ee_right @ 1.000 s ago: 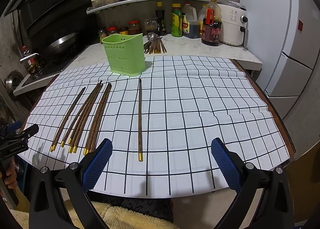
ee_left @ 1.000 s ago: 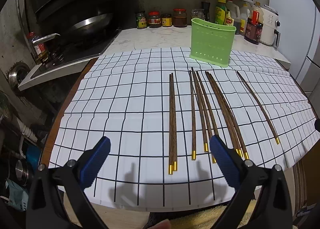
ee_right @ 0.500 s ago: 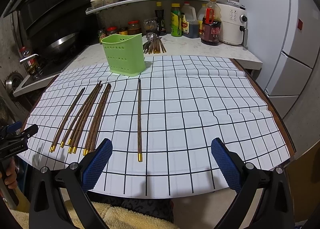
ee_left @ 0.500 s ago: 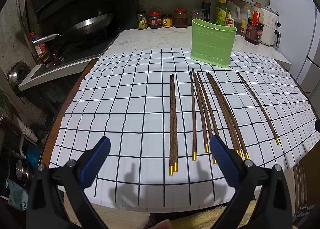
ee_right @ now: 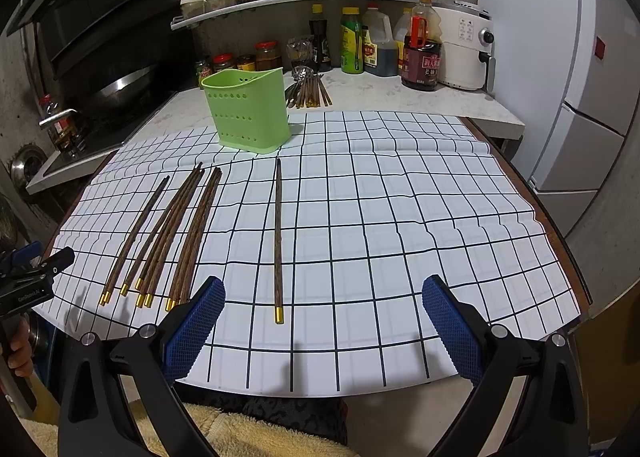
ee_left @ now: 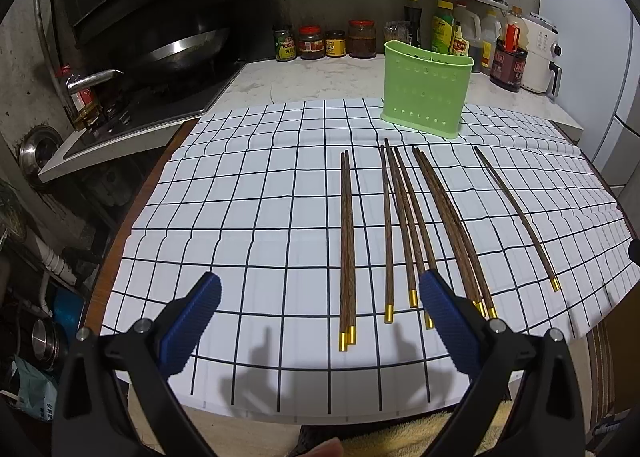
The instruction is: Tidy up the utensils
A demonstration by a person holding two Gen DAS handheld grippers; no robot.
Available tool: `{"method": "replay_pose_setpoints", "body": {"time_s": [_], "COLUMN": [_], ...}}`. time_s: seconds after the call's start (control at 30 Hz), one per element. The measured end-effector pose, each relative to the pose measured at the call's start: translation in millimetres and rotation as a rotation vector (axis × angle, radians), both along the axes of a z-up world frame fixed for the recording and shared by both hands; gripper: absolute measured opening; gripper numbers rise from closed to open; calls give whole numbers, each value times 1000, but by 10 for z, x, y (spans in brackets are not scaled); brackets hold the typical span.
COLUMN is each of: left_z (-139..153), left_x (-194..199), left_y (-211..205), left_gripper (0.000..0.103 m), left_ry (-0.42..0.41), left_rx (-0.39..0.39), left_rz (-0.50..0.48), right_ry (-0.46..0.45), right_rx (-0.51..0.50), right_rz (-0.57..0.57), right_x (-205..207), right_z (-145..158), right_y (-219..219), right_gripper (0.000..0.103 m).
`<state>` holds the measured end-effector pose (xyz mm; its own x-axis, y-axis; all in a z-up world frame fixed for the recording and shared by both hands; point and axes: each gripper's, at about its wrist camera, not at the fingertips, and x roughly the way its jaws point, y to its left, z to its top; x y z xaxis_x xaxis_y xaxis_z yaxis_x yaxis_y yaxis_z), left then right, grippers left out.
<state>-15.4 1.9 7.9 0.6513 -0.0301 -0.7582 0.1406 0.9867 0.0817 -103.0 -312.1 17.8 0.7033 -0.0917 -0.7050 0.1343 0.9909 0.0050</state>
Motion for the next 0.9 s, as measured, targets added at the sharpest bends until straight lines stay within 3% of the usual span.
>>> {"method": "replay_pose_setpoints", "body": {"time_s": [0.47, 0.6, 0.73, 0.9], "left_z": [-31, -120, -267, -447], "left_x": [15, 82, 170, 330], "left_y": [38, 80, 174, 327], "left_gripper": [97, 97, 97, 96], "left_ry": [8, 30, 66, 120], "left_rx": [-1, 3, 3, -46], "left_rz": [5, 26, 47, 73], "right_ry": [-35, 10, 50, 74], "right_rx": [-56, 21, 35, 71], "right_rz": [-4, -2, -6, -2], "right_x": [-1, 55, 145, 285], "right_z": [-2, -75, -201, -373], "right_y": [3, -29, -30, -30], "right_gripper": [97, 97, 97, 97]}}
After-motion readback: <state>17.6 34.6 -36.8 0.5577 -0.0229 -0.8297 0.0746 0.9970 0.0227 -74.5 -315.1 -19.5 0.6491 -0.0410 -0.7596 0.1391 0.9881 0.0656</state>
